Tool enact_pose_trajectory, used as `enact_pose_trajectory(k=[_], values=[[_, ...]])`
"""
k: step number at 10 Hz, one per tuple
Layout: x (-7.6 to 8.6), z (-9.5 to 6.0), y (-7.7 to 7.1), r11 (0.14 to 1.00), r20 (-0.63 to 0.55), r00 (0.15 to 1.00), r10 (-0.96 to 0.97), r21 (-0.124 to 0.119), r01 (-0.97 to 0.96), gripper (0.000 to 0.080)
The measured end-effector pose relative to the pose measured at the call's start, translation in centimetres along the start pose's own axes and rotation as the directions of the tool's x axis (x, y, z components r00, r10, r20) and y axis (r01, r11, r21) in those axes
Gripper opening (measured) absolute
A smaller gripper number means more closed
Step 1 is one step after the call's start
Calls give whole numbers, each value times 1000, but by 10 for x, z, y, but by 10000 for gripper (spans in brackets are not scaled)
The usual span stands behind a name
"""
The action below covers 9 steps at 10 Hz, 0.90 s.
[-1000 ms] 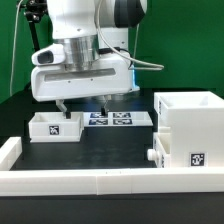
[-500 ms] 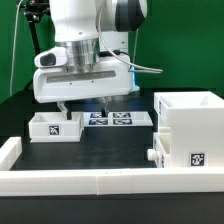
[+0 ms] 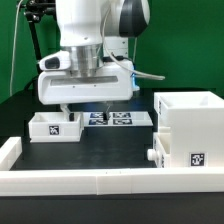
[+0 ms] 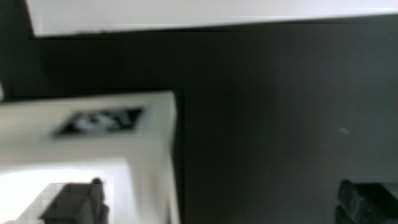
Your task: Assemble drawer
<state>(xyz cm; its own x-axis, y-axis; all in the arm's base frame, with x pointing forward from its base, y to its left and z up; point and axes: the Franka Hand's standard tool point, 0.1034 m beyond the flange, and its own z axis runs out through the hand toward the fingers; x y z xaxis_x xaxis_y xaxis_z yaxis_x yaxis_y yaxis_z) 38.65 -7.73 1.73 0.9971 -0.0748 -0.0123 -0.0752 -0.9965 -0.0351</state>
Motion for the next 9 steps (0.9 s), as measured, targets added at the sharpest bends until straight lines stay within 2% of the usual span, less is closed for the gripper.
enact_pose_trajectory(k=[3, 6, 8, 9], values=[[-5, 11, 4, 1000, -12, 1000, -26, -9, 26, 649], [-3, 12, 5, 999, -25, 999, -43, -13, 43, 649], [-3, 12, 10, 998, -26, 998, -60, -16, 59, 649], [-3, 12, 13, 998, -28, 997, -66, -19, 66, 524]])
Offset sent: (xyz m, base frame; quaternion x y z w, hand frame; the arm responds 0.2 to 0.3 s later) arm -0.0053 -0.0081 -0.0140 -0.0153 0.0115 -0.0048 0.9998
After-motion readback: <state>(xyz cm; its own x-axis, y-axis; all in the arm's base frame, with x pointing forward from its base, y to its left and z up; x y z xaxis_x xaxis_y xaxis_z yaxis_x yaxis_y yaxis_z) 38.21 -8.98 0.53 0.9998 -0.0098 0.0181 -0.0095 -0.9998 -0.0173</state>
